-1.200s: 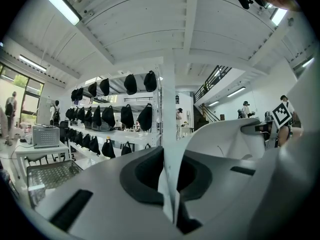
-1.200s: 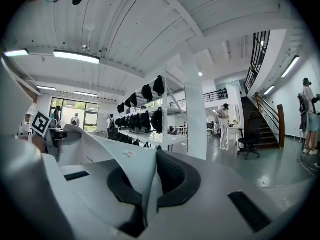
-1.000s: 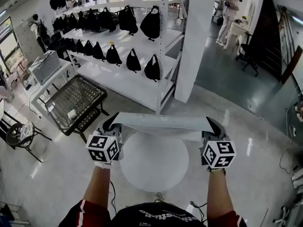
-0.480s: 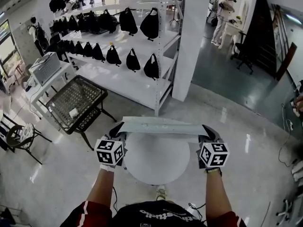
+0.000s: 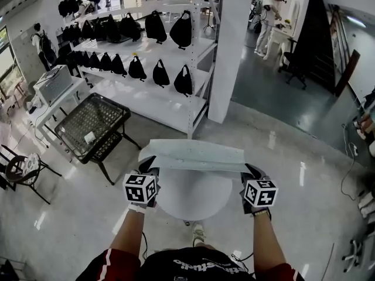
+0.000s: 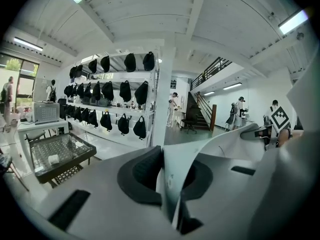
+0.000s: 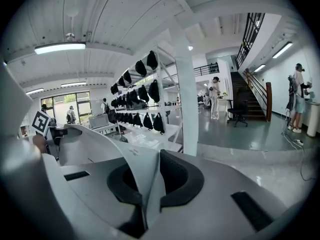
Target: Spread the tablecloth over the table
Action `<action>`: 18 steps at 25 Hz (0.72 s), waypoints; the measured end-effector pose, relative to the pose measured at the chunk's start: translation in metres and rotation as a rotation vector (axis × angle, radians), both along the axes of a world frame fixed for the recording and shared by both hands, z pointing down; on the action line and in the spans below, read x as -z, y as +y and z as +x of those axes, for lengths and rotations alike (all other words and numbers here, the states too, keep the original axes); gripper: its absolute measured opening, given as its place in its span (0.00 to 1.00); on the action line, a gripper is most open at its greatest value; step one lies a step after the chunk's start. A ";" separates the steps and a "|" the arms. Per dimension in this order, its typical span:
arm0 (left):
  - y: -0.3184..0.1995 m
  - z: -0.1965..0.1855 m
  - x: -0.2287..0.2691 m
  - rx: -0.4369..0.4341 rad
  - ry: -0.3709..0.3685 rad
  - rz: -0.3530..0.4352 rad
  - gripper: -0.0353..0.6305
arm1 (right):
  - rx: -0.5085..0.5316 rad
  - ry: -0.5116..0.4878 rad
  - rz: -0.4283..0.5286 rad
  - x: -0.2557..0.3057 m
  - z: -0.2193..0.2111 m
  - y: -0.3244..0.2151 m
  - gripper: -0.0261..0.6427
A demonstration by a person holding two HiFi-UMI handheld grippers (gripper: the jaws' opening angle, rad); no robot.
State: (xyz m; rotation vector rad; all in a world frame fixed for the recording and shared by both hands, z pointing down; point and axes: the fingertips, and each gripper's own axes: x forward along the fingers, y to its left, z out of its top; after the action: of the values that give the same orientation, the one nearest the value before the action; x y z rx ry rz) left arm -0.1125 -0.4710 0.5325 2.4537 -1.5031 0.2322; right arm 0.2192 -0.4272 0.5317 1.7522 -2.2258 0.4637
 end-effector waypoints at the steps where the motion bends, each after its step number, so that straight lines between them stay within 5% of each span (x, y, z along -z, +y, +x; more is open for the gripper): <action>1: 0.003 0.000 -0.003 0.001 0.003 -0.008 0.10 | 0.002 0.006 -0.011 -0.003 -0.001 0.007 0.08; 18: 0.051 -0.002 -0.040 -0.001 -0.006 -0.098 0.11 | 0.040 0.009 -0.137 -0.042 -0.014 0.113 0.15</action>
State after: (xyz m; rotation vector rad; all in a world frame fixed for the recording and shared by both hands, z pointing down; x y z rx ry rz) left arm -0.1148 -0.4204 0.5730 2.3793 -1.4577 0.3054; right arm 0.2047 -0.3147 0.5734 1.6353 -2.1637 0.5836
